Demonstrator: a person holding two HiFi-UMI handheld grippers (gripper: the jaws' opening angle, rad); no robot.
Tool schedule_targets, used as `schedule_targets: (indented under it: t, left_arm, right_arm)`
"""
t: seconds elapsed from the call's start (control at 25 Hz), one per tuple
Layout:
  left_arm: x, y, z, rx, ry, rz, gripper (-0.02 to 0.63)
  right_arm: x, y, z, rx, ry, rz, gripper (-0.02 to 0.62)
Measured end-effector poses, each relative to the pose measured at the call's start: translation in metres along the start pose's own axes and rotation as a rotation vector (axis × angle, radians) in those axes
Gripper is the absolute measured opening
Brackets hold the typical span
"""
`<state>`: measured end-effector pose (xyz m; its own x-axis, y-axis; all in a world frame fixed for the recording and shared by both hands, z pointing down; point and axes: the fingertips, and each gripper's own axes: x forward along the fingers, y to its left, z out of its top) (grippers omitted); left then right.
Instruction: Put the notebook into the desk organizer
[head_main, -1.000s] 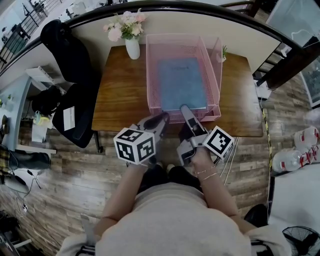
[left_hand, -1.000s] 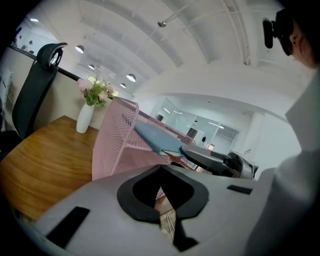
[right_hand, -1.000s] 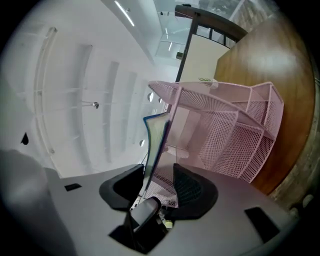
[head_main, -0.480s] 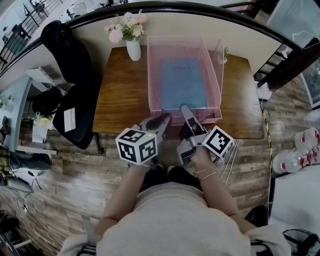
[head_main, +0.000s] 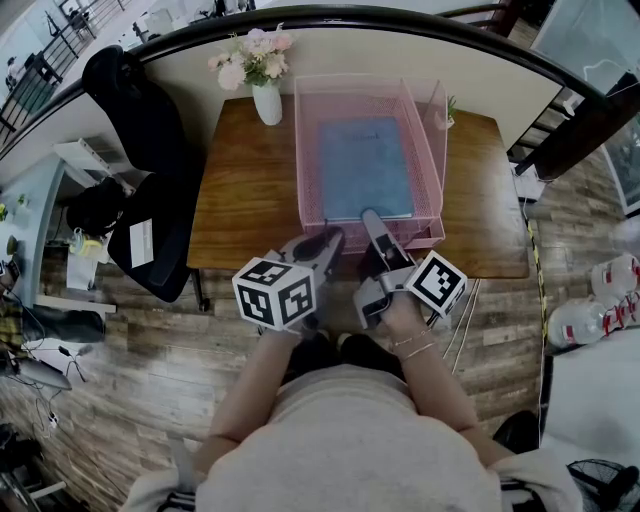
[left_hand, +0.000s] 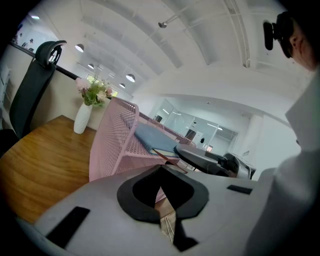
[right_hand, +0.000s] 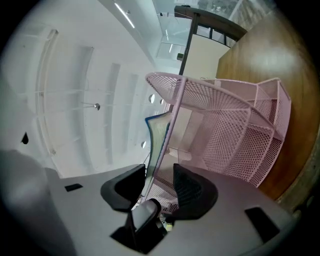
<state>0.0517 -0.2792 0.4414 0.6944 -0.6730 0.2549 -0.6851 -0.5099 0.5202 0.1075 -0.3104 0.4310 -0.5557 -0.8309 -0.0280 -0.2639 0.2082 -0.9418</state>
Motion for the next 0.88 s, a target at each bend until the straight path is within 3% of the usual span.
schedule_targets:
  t: [0.16, 0.48, 0.88]
  left_arm:
    - [-0.004, 0.002, 0.001, 0.003, -0.01, 0.022, 0.011]
    - [-0.012, -0.003, 0.008, 0.036, -0.068, 0.039, 0.012]
    - [-0.016, -0.012, 0.008, 0.097, -0.071, 0.031, 0.012]
  right_arm:
    - [0.0, 0.009, 0.001, -0.029, -0.003, 0.02, 0.139]
    - [-0.01, 0.014, -0.008, -0.077, 0.008, 0.007, 0.127]
    - [-0.022, 0.022, -0.013, -0.38, 0.09, -0.048, 0.097]
